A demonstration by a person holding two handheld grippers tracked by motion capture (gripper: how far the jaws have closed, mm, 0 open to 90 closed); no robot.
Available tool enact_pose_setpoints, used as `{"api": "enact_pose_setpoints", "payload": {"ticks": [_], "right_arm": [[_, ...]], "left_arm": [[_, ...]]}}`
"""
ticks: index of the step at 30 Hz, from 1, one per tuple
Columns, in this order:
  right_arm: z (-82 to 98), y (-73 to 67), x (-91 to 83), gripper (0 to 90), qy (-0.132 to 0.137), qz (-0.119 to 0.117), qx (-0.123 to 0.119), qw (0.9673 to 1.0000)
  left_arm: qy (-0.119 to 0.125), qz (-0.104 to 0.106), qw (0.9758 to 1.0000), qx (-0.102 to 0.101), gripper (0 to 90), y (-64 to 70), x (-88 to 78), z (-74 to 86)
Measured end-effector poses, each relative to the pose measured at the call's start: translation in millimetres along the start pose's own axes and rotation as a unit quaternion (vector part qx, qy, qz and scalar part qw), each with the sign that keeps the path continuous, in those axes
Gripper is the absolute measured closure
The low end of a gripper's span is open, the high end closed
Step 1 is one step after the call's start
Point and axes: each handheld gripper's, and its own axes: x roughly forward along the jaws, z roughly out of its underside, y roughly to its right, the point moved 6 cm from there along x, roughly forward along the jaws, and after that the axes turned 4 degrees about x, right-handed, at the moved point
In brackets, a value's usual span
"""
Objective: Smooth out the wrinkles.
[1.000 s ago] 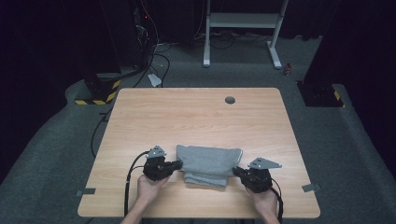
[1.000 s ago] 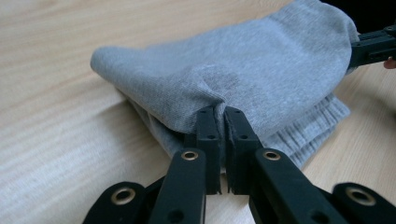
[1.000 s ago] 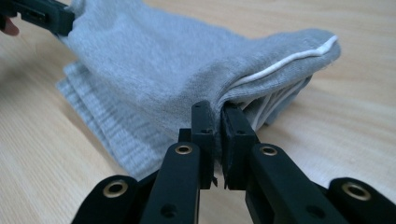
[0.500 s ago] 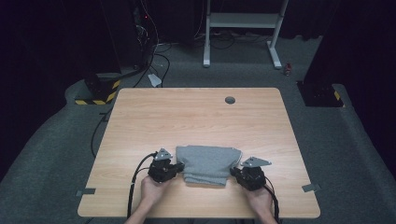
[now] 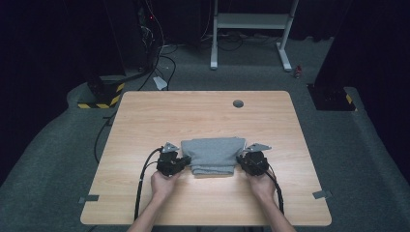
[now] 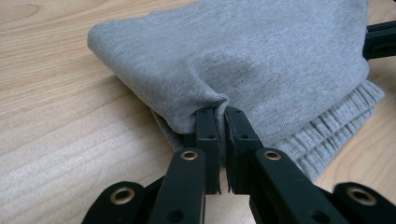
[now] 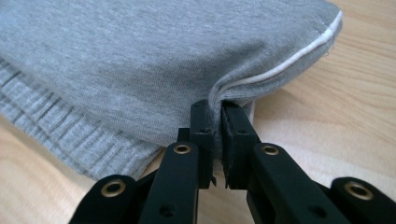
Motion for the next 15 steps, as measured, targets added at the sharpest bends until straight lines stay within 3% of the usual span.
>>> {"api": "enact_pose_setpoints", "payload": {"ticks": [7, 10, 12, 15], "right_arm": [[2.9, -1.2, -10.5, 81.9, 0.018, -0.01, 0.016, 0.9997], [7.9, -2.7, -17.4, 80.2, 0.023, -0.014, 0.015, 0.9995], [12.2, -1.9, -19.9, 77.3, 0.021, -0.014, 0.019, 0.9995], [18.0, 1.0, -24.6, 69.2, 0.021, -0.021, 0.038, 0.9988]], "left_arm": [[0.007, 0.017, 0.9998, -0.002, 83.9, 1.5, -7.3, 1.1], [0.006, 0.024, 0.9997, 0.007, 81.2, 3.2, -9.9, 3.7], [0.005, 0.025, 0.9995, 0.02, 72.7, 4.9, -13.0, 4.5], [0.019, 0.037, 0.9991, 0.014, 59.7, 6.4, -21.4, 1.1]]}}
